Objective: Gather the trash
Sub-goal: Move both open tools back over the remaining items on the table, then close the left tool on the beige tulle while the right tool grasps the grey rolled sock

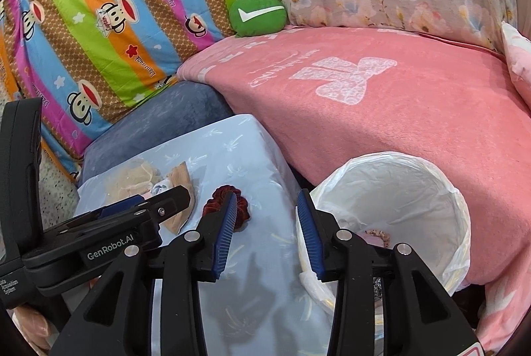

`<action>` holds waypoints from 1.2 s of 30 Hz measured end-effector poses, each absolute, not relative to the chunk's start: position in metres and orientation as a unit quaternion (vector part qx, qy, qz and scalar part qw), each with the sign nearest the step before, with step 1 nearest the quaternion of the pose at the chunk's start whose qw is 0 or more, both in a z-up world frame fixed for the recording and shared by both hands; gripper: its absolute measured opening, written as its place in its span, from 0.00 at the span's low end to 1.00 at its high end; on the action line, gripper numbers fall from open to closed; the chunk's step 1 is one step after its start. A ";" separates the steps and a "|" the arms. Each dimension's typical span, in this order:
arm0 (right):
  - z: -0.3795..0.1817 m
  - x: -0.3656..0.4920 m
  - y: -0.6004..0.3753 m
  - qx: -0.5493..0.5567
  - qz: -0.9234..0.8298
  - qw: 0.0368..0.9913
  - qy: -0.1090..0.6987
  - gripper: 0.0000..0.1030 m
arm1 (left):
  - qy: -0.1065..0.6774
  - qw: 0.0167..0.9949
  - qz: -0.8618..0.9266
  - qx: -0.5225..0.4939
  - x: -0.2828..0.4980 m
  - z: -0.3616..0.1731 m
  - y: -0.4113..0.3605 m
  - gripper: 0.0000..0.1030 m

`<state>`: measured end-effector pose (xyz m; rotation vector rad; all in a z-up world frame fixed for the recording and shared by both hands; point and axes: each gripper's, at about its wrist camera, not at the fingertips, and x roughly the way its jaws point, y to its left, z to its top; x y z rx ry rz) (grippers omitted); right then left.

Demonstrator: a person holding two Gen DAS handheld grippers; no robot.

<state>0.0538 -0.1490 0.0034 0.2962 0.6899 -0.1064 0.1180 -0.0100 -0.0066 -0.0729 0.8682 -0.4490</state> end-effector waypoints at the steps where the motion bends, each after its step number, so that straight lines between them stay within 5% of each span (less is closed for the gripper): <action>1: 0.003 0.055 -0.146 0.143 -0.050 0.929 0.338 0.39 | 0.418 0.882 -0.214 -0.036 0.119 -0.007 -0.007 0.67; 36: -0.032 0.115 -0.048 0.112 0.020 0.913 0.392 0.45 | 0.443 0.888 -0.079 -0.095 0.162 -0.045 0.133 0.77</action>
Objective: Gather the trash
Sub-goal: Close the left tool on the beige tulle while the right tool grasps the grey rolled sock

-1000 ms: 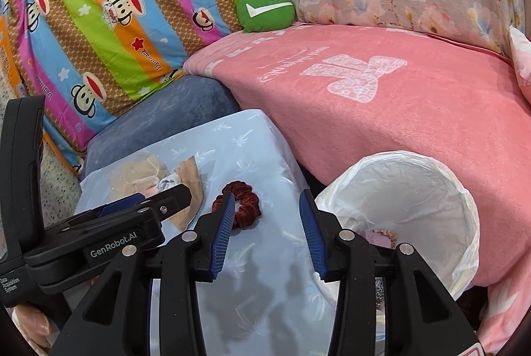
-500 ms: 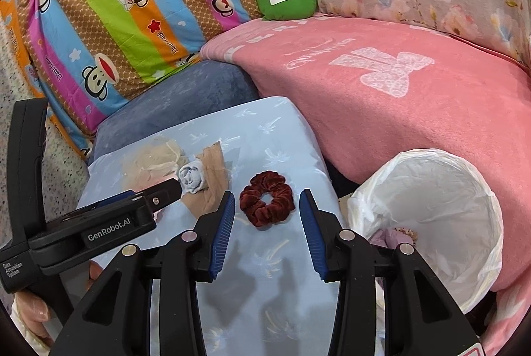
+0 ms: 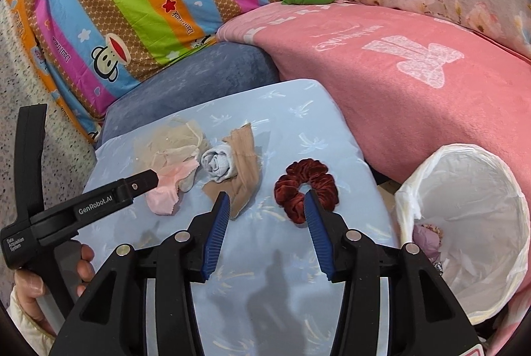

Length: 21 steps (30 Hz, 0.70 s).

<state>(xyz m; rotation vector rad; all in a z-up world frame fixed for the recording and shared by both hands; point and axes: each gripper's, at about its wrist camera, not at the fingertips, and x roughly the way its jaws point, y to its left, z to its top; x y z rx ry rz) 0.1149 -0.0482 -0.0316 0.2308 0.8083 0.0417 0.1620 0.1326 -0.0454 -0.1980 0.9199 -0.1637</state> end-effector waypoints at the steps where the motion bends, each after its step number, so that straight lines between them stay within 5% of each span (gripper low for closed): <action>1: -0.033 0.118 -0.046 0.111 0.022 0.912 0.394 0.45 | 0.443 0.888 -0.074 -0.097 0.164 -0.047 0.138 0.77; 21: -0.063 0.196 0.009 0.111 0.060 0.896 0.425 0.45 | 0.459 0.880 -0.074 -0.096 0.221 -0.068 0.158 0.76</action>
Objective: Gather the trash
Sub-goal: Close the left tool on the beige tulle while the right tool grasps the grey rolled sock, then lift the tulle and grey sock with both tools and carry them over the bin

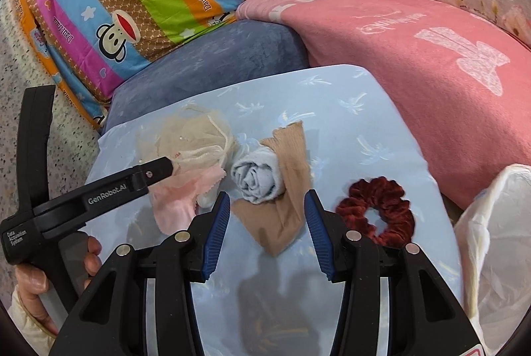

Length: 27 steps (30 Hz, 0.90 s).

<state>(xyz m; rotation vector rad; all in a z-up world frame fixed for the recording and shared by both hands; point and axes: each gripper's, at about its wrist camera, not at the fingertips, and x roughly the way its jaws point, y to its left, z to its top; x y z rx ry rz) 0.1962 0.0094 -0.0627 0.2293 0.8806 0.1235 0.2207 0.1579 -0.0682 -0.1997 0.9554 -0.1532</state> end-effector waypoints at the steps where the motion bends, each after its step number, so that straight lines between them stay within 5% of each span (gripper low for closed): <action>1: -0.065 0.200 0.012 0.112 0.062 0.895 0.427 0.45 | 0.460 0.880 -0.076 -0.097 0.223 -0.069 0.157 0.73; 6: -0.078 0.220 0.022 0.115 0.066 0.888 0.440 0.42 | 0.471 0.872 -0.088 -0.099 0.233 -0.076 0.154 0.57; 14: -0.100 0.246 0.025 0.117 0.050 0.881 0.456 0.35 | 0.489 0.859 -0.097 -0.115 0.239 -0.086 0.161 0.15; 22: -0.113 0.252 0.020 0.120 0.049 0.875 0.466 0.16 | 0.484 0.861 -0.102 -0.120 0.236 -0.080 0.165 0.05; 27: -0.099 0.243 0.020 0.127 0.058 0.879 0.457 0.13 | 0.469 0.868 -0.108 -0.123 0.230 -0.066 0.165 0.05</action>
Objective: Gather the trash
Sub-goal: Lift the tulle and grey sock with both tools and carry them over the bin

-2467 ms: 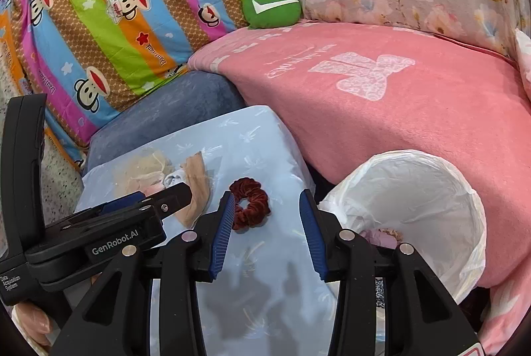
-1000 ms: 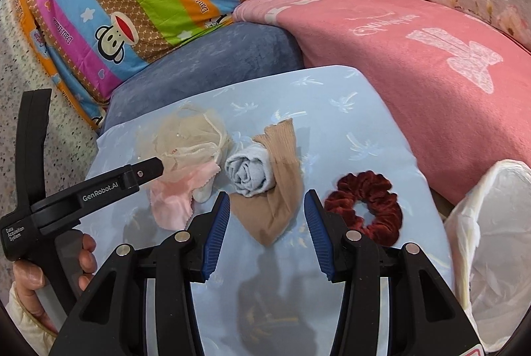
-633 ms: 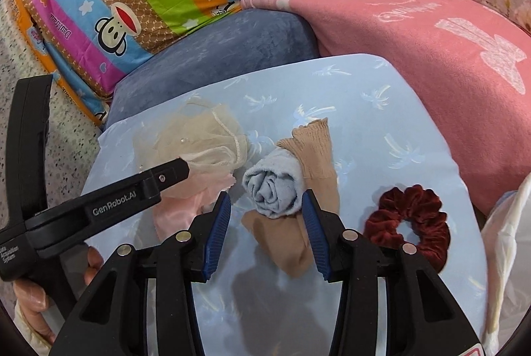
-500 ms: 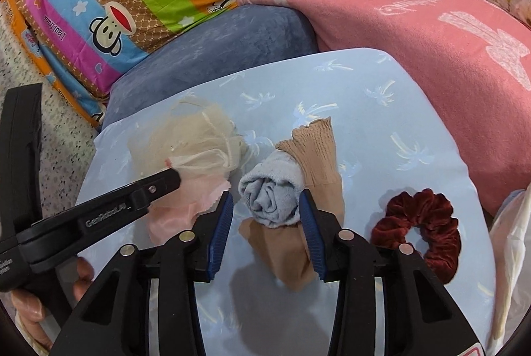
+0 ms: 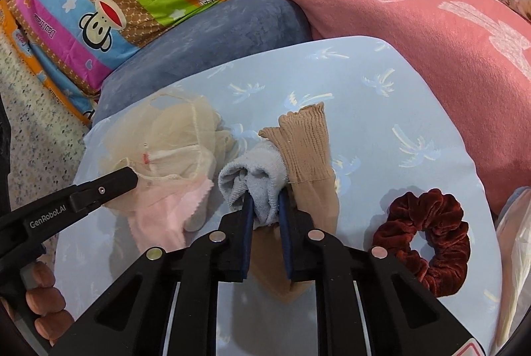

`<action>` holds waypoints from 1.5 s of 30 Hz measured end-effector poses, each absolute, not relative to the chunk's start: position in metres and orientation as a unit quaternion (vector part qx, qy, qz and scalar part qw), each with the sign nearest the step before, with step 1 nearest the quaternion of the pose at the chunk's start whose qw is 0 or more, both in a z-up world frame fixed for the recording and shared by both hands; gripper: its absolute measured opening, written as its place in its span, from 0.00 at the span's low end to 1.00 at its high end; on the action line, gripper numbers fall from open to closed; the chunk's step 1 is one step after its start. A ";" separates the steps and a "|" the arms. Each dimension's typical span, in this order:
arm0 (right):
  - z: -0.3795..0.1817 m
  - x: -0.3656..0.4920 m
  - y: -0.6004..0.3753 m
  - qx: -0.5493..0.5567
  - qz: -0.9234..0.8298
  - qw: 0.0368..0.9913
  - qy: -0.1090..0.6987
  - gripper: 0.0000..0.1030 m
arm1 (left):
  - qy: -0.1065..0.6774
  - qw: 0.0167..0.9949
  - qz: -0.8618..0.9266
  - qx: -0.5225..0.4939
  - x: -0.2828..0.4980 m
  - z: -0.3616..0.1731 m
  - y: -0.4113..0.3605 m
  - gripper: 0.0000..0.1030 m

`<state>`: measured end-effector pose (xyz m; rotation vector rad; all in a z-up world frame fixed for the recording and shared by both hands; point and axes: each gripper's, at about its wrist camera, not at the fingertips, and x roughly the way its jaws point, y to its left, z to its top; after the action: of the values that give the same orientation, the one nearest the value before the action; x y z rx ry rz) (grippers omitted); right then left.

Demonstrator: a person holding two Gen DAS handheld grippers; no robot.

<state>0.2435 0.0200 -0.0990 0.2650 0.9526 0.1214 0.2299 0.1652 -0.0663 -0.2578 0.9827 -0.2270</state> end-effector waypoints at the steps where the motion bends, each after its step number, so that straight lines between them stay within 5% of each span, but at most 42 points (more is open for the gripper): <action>1: -0.095 0.240 0.020 0.130 0.061 0.879 0.454 0.12 | 0.466 0.869 -0.110 -0.124 0.228 -0.062 0.165 0.04; 25: -0.064 0.126 -0.009 0.150 0.075 0.881 0.442 0.15 | 0.417 0.885 -0.171 -0.118 0.154 -0.001 0.124 0.04; 45: -0.070 0.077 -0.031 0.153 0.041 0.886 0.437 0.38 | 0.437 0.875 -0.187 -0.095 0.120 -0.012 0.100 0.04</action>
<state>0.0775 -0.0312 -0.0702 0.3172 0.9083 0.0856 0.1200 0.1000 -0.0118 -0.1984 0.9117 -0.3896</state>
